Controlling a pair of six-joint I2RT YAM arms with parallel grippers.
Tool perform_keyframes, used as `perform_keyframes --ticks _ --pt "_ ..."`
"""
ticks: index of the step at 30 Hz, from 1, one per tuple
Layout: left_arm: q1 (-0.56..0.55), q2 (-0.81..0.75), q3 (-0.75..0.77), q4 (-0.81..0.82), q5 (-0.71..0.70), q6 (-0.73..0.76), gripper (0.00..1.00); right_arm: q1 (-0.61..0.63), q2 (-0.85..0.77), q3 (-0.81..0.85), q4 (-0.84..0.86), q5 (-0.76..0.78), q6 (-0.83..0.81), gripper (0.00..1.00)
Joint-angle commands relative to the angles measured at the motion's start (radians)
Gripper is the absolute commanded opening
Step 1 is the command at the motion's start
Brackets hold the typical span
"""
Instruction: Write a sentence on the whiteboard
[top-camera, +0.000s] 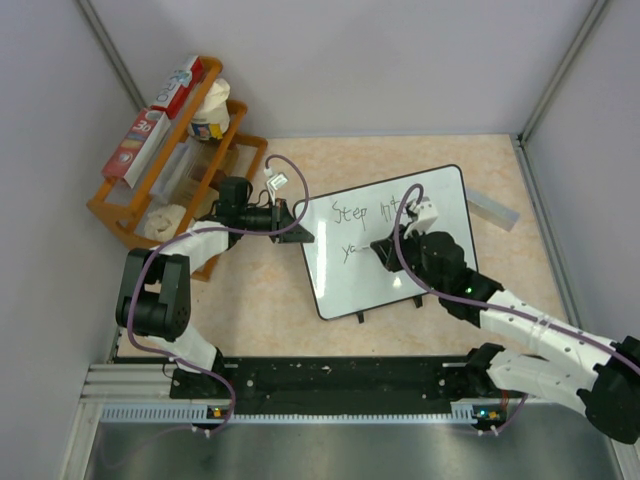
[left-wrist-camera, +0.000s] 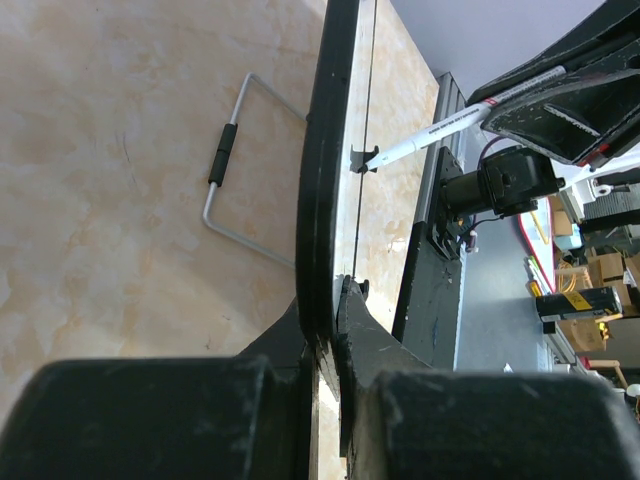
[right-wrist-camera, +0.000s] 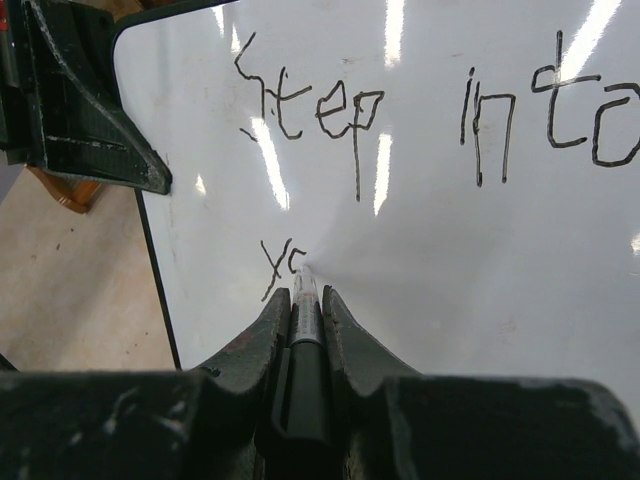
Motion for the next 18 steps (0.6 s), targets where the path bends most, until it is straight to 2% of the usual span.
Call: perform_keyframes --ticks 1,18 --pt "-0.032 0.031 -0.035 -0.025 -0.155 0.222 0.00 -0.028 -0.014 0.014 -0.020 0.063 -0.013 0.00" --pt "-0.032 0.029 -0.035 -0.025 -0.156 0.222 0.00 -0.034 0.021 0.054 0.029 0.003 0.006 0.00"
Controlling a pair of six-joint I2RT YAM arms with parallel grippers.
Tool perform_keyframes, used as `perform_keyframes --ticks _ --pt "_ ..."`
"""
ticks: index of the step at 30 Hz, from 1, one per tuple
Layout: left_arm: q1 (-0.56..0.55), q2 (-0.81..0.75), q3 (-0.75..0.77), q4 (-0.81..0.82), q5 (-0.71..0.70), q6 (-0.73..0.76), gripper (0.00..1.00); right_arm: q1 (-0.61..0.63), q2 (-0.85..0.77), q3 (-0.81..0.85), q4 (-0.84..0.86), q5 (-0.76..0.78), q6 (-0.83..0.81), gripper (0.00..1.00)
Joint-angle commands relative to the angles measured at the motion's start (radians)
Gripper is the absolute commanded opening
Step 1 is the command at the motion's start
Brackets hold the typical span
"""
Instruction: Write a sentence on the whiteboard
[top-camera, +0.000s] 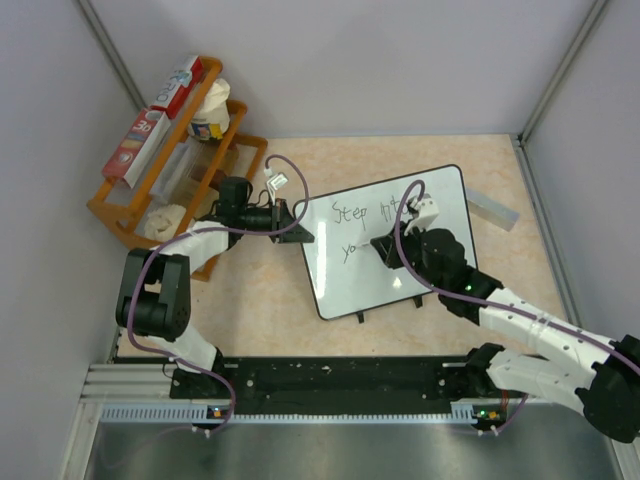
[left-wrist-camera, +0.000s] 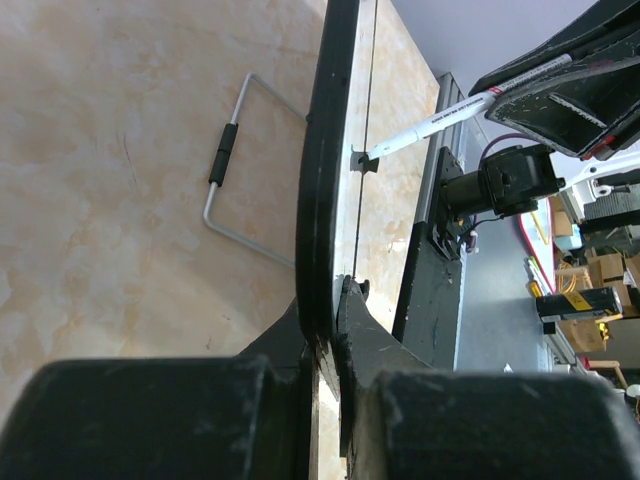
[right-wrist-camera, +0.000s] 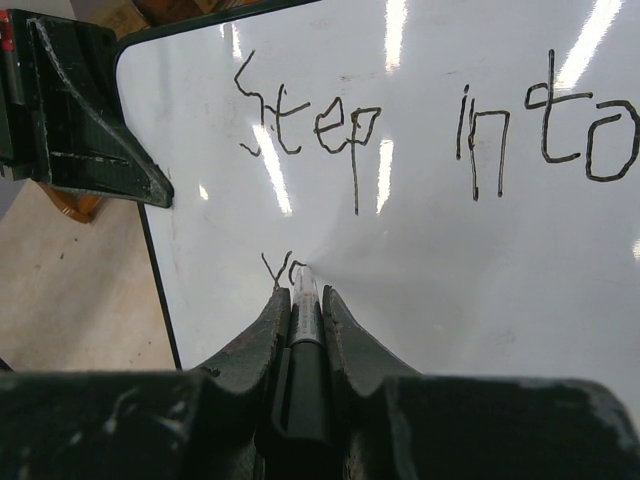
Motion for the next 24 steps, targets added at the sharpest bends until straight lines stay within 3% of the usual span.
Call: perform_keyframes --ticks 1,12,24 --pt "-0.032 0.029 -0.035 -0.024 -0.154 0.224 0.00 -0.016 0.008 0.040 0.024 0.006 0.004 0.00" --pt "-0.032 0.029 -0.037 -0.022 -0.153 0.224 0.00 -0.039 -0.079 0.028 0.024 -0.035 0.014 0.00" --pt "-0.033 0.031 -0.037 -0.022 -0.153 0.223 0.00 -0.062 -0.041 0.025 0.036 -0.066 0.017 0.00"
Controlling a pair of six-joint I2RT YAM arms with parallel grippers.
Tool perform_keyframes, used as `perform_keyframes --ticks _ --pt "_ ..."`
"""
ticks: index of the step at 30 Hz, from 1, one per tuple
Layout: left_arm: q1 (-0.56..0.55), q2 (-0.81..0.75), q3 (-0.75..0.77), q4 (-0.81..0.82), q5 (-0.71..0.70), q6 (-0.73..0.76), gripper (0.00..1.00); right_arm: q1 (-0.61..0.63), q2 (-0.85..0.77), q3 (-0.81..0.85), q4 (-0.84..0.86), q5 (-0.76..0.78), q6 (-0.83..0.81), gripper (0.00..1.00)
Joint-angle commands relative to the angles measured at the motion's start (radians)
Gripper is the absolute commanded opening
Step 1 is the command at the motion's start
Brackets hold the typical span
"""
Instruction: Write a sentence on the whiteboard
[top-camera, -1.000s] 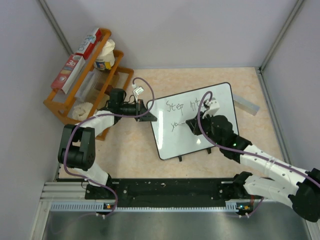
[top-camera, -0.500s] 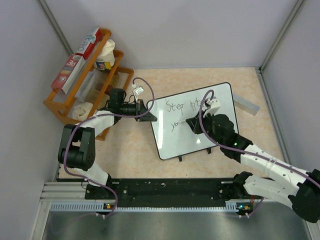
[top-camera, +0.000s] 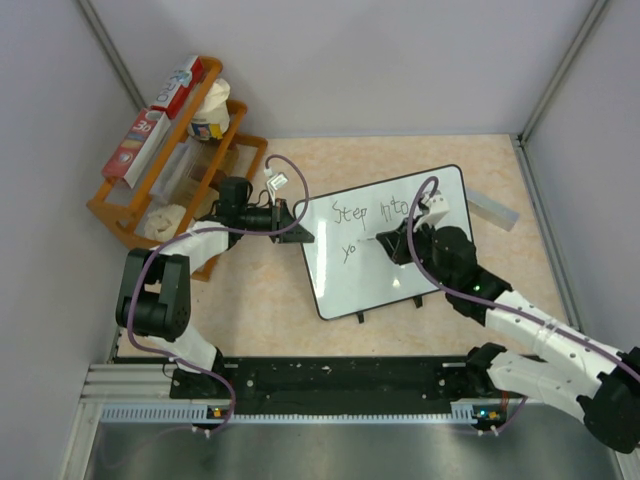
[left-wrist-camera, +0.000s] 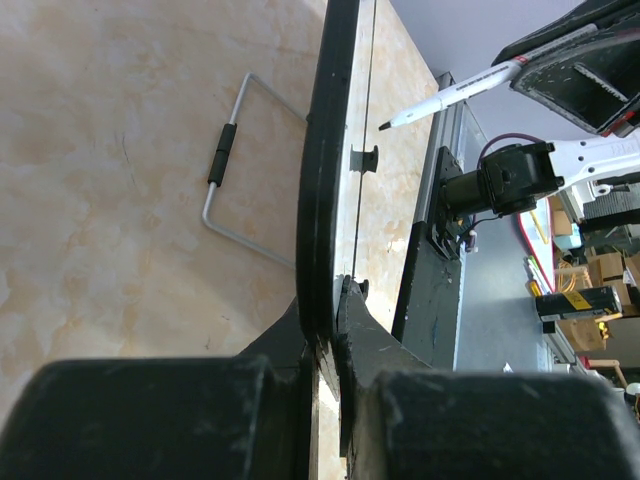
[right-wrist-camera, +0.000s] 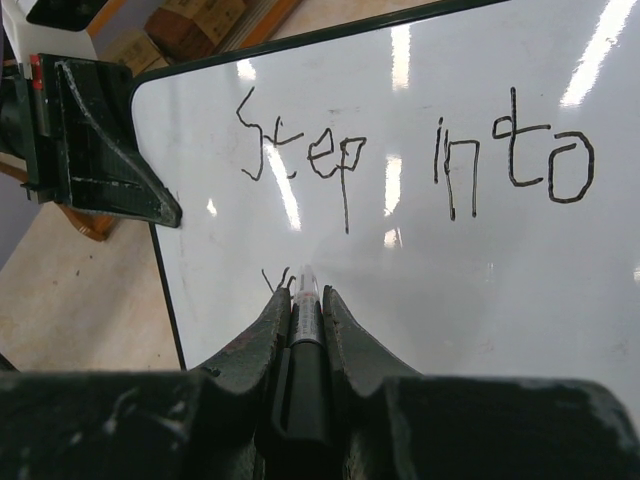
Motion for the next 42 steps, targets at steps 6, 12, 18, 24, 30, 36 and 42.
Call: perform_keyframes --ticks 6,12,18,24,30,36,42 --pt "-0.033 0.031 -0.037 -0.023 -0.155 0.222 0.00 -0.007 0.038 0.021 0.048 -0.013 0.015 0.00" --pt "-0.033 0.029 -0.037 -0.023 -0.154 0.222 0.00 -0.009 0.049 0.006 0.038 -0.002 0.014 0.00" --pt "-0.033 0.031 -0.037 -0.023 -0.154 0.222 0.00 -0.007 0.049 -0.011 0.029 -0.006 0.012 0.00" --pt "-0.033 0.032 -0.035 -0.023 -0.152 0.222 0.00 -0.007 0.040 -0.023 0.018 -0.017 0.009 0.00" --pt "-0.033 0.035 -0.034 -0.024 -0.152 0.222 0.00 -0.009 0.027 -0.036 0.006 -0.033 0.012 0.00" --pt "-0.033 0.035 -0.035 -0.024 -0.152 0.224 0.00 -0.009 0.010 -0.046 -0.014 -0.036 0.009 0.00" --pt "-0.033 0.034 -0.035 -0.024 -0.152 0.224 0.00 -0.009 -0.006 -0.053 -0.028 -0.007 0.009 0.00"
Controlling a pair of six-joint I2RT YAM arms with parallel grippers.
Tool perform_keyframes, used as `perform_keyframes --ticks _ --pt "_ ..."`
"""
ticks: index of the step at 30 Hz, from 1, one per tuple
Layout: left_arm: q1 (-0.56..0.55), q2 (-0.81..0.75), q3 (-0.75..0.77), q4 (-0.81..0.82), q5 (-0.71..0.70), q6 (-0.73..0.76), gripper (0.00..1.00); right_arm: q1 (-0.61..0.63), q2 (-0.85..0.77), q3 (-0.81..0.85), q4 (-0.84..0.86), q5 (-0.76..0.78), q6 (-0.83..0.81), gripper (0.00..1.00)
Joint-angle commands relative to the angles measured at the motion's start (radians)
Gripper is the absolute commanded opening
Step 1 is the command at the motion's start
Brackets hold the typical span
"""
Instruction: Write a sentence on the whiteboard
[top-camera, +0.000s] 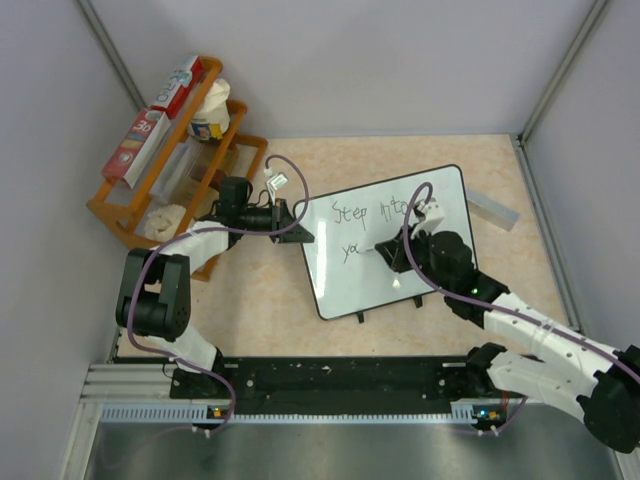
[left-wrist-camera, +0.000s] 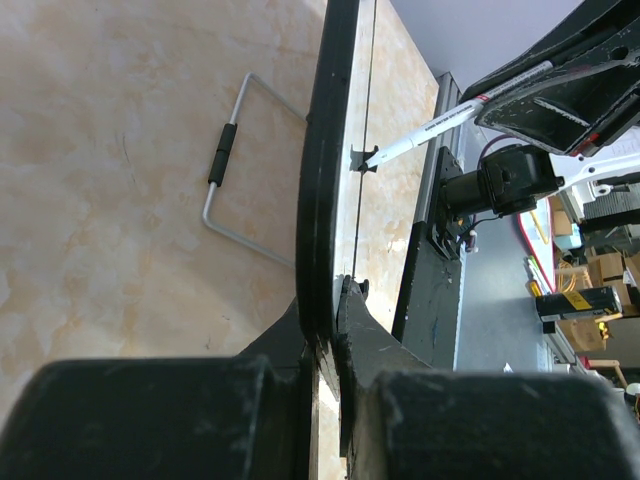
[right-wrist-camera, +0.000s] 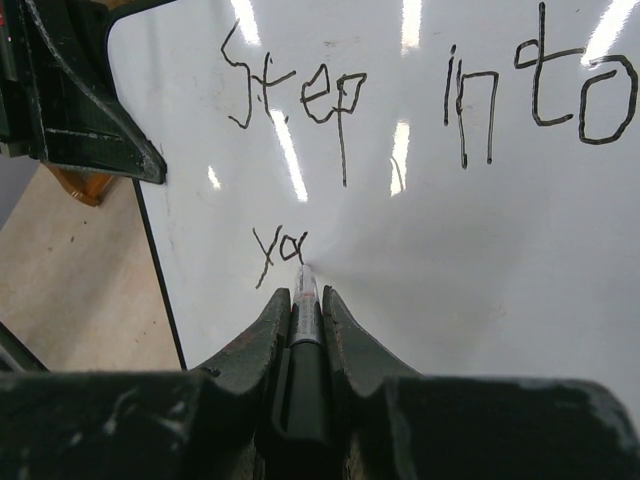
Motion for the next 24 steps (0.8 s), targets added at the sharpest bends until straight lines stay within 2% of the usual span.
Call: perform_keyframes --ticks 1,11,24 --pt "-0.033 0.034 -0.035 -0.023 -0.152 0.224 0.00 -0.009 -0.020 -0.005 -0.022 0.039 -0.008 0.00" --pt "-0.035 0.034 -0.035 -0.024 -0.150 0.224 0.00 -0.018 -0.003 0.047 -0.017 0.094 -0.017 0.00" --pt "-0.037 0.032 -0.035 -0.023 -0.149 0.224 0.00 -0.026 0.023 0.076 0.009 0.088 -0.014 0.00"
